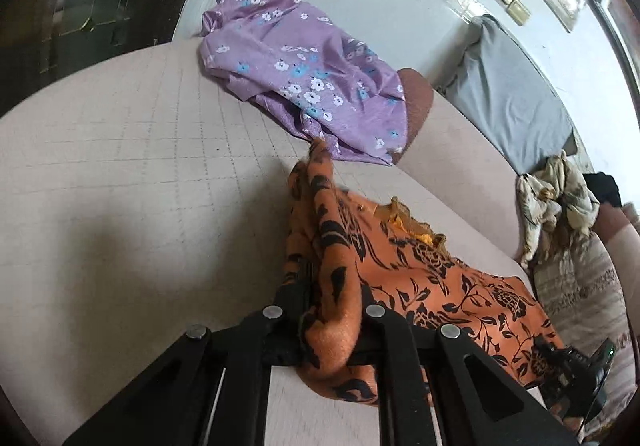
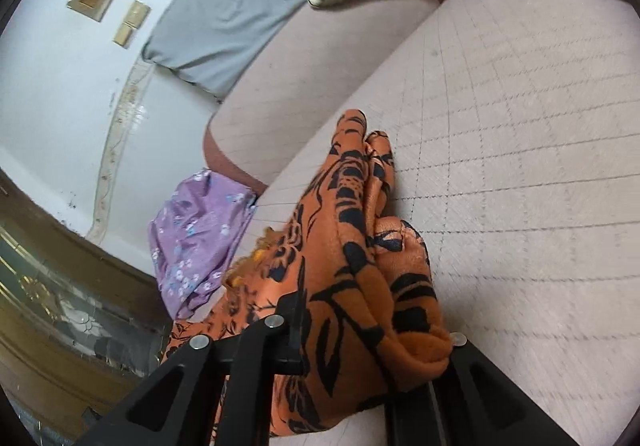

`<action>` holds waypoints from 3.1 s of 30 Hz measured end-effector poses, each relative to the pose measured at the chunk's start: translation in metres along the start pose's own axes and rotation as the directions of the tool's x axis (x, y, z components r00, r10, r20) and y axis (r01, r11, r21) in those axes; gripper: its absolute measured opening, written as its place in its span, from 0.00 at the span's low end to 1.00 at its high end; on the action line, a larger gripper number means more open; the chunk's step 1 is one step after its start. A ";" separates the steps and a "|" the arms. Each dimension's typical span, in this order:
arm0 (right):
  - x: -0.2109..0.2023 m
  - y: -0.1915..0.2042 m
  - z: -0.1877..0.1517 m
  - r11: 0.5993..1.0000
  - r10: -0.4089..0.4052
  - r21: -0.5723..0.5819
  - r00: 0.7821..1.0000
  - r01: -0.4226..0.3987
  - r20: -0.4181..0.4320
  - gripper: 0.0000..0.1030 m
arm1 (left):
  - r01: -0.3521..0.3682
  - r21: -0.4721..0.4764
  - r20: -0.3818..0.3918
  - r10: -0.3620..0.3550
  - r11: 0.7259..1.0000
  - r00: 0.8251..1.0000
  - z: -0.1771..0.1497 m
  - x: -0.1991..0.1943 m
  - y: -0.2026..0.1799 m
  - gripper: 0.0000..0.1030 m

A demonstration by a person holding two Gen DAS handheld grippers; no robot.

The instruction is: Fold small clothes

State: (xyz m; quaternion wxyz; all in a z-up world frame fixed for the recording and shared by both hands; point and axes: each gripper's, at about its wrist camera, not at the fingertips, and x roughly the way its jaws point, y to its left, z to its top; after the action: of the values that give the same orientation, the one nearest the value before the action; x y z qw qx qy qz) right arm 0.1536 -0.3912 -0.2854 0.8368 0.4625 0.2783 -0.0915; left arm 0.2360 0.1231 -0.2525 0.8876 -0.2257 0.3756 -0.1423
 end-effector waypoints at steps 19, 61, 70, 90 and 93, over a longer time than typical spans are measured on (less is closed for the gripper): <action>-0.078 -0.105 -0.066 0.996 0.005 0.090 0.983 0.011 -0.184 0.24 | -0.311 0.391 0.072 0.309 0.866 0.948 -0.073 -0.087 -0.051 0.19; -0.095 -0.025 -0.056 0.997 -0.030 -0.070 0.998 0.026 -0.056 0.14 | -0.223 0.386 -0.182 0.311 0.895 0.933 -0.088 0.003 -0.041 0.68; -0.091 0.154 -0.094 0.903 0.070 -0.415 0.992 -0.106 -0.101 0.14 | -0.351 0.220 0.001 0.360 0.910 0.933 -0.013 -0.078 0.024 0.68; 0.004 0.175 -0.241 0.850 0.150 -0.271 0.701 -0.452 -0.698 0.74 | -0.319 0.164 -0.031 0.328 0.933 0.944 -0.012 -0.099 0.049 0.68; -0.031 0.141 -0.201 0.854 0.195 -0.302 0.799 -0.424 -0.569 0.69 | -0.242 0.226 -0.047 0.259 0.944 0.965 -0.025 -0.087 0.014 0.68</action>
State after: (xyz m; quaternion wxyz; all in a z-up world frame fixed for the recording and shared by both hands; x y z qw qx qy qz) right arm 0.1098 -0.1503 -0.2499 0.8120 0.3213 0.4247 0.2390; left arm 0.1597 0.1644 -0.2230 0.9028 -0.0718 0.4170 -0.0770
